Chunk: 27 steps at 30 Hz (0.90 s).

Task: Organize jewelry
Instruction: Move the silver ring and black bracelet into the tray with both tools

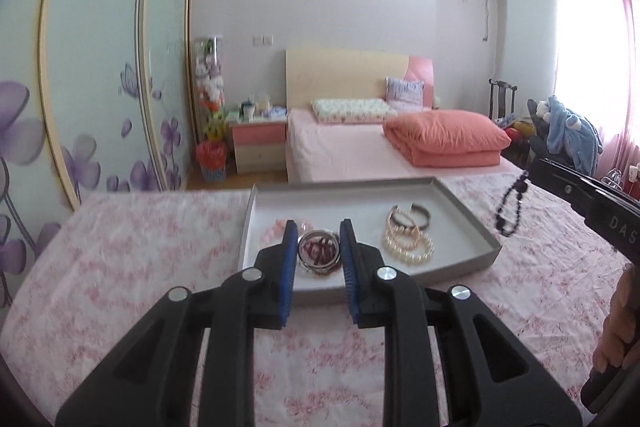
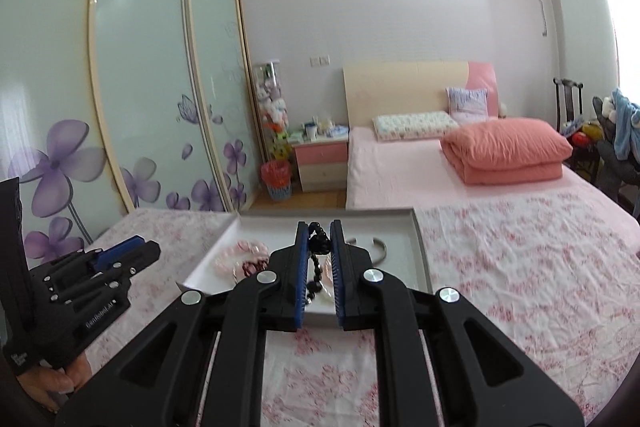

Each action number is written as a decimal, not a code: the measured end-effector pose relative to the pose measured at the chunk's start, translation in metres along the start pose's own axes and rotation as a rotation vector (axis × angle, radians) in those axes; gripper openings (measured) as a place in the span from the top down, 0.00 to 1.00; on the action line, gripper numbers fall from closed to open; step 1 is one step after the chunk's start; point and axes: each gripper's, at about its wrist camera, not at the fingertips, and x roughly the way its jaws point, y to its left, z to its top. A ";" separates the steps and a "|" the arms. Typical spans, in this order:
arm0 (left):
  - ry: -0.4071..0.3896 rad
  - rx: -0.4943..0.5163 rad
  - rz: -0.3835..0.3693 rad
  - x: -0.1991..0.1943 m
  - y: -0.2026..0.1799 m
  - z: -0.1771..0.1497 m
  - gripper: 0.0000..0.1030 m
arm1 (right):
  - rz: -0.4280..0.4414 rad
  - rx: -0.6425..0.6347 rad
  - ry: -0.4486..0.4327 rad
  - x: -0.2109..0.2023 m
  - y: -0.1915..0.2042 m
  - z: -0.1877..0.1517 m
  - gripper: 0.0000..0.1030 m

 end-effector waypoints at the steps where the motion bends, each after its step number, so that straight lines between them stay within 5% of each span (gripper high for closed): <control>1: -0.007 0.004 -0.001 -0.001 -0.001 0.001 0.79 | 0.001 -0.002 -0.010 -0.001 0.001 0.001 0.89; 27: 0.015 0.003 -0.014 0.007 -0.003 -0.002 0.79 | 0.018 0.001 -0.008 0.005 -0.002 0.002 0.89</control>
